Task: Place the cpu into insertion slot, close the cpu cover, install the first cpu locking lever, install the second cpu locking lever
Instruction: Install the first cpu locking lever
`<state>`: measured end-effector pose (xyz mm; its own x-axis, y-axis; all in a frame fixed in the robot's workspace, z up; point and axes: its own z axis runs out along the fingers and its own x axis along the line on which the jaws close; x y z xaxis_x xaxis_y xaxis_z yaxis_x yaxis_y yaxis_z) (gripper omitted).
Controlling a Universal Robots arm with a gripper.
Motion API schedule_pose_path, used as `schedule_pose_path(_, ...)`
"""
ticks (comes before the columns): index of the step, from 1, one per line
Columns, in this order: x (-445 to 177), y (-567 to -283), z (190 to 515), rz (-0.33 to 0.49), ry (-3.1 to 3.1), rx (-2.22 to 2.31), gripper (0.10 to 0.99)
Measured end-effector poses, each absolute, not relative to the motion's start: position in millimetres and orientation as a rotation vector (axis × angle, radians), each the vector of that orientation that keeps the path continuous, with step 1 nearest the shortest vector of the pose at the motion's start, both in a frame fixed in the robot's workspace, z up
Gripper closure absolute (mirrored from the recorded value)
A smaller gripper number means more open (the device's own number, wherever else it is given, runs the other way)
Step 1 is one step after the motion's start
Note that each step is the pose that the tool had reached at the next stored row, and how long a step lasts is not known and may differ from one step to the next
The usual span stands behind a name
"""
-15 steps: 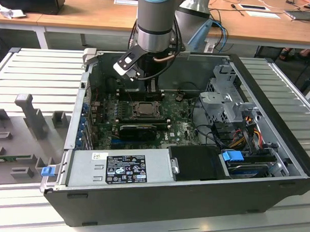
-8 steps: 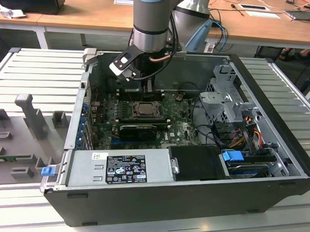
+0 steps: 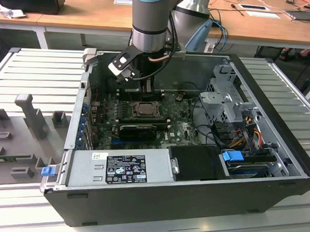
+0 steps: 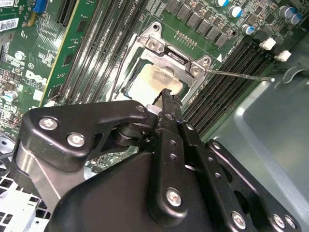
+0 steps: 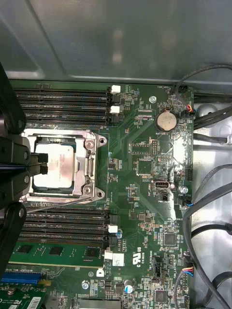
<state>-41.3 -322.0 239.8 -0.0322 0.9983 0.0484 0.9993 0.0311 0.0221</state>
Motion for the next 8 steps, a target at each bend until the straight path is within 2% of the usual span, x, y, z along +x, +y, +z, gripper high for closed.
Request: schedule_pose_path(8,-41.5,-321.7,264.1,-0.077,-2.242,-2.172,0.980)
